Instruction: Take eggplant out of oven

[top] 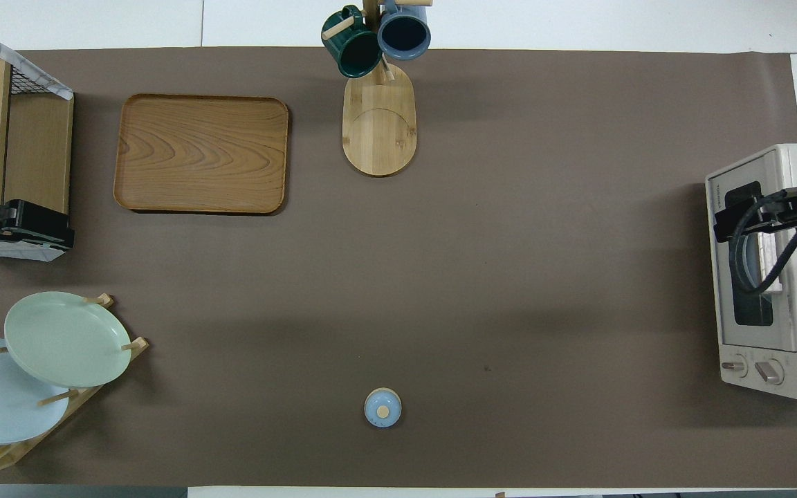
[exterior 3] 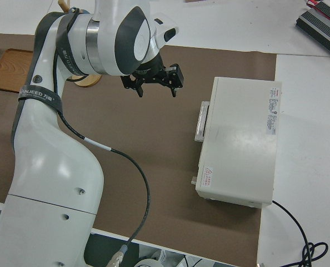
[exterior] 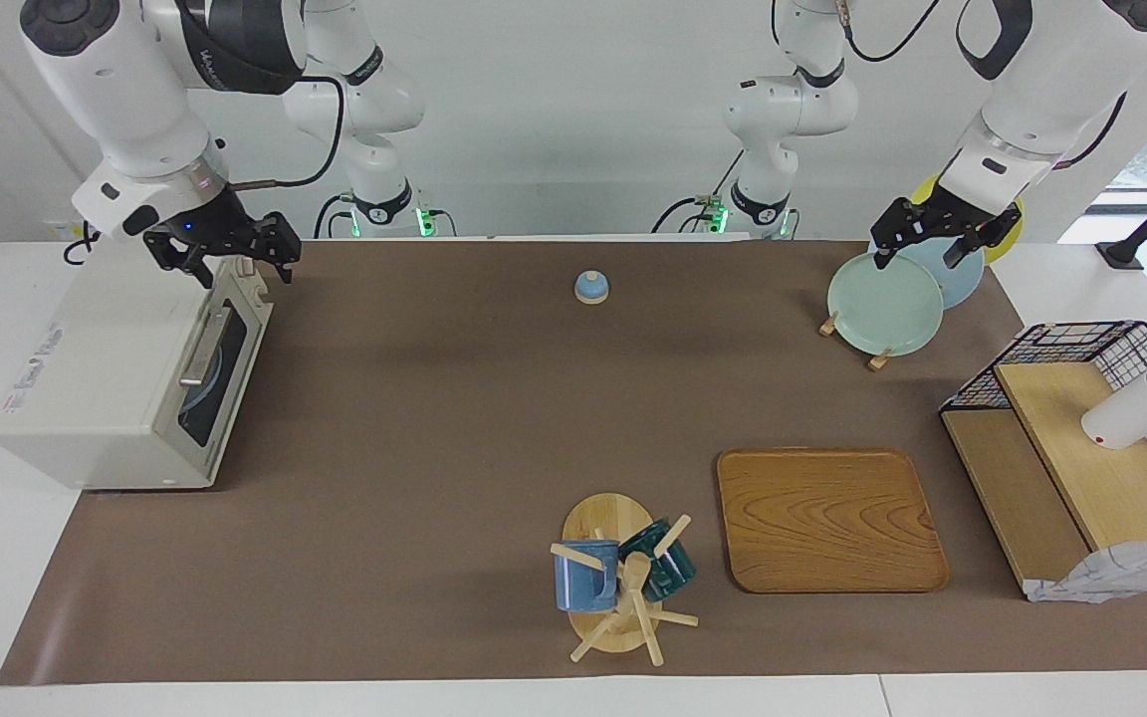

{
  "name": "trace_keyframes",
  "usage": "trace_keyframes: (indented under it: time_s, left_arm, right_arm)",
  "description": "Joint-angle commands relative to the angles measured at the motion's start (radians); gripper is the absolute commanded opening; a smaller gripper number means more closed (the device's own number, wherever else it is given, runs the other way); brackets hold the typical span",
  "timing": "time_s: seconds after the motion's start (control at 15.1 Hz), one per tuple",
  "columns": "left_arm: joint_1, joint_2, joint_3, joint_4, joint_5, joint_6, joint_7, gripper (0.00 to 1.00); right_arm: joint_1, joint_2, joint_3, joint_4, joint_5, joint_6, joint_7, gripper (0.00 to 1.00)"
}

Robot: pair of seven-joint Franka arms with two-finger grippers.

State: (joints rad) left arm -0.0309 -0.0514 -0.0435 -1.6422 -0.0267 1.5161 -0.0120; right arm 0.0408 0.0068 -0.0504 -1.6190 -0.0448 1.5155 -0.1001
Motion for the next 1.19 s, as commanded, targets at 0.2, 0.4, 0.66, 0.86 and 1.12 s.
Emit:
trace_keyframes:
  time_s: [0.2, 0.4, 0.66, 0.86, 1.12]
  left_arm:
    - [0.016, -0.013, -0.012, -0.002, 0.007, -0.005, -0.003, 1.00]
    - [0.016, -0.013, -0.010, -0.002, 0.007, -0.005, -0.003, 1.00]
    - [0.016, -0.013, -0.010, -0.002, 0.007, -0.005, -0.003, 1.00]
    - [0.016, -0.013, -0.010, -0.002, 0.007, -0.005, -0.003, 1.00]
    - [0.016, -0.013, -0.012, -0.002, 0.007, -0.005, -0.003, 1.00]
  right_arm:
    - [-0.004, -0.013, 0.007, -0.005, 0.028, -0.008, 0.011, 1.00]
    - [-0.004, -0.014, 0.009, -0.007, 0.028, -0.003, 0.002, 1.00]
    - [-0.006, -0.017, 0.009, -0.024, 0.030, 0.028, -0.053, 0.14]
    - [-0.015, -0.068, 0.007, -0.137, 0.031, 0.102, -0.108, 0.00]
    - [-0.073, -0.100, -0.002, -0.272, -0.007, 0.262, -0.085, 0.00]
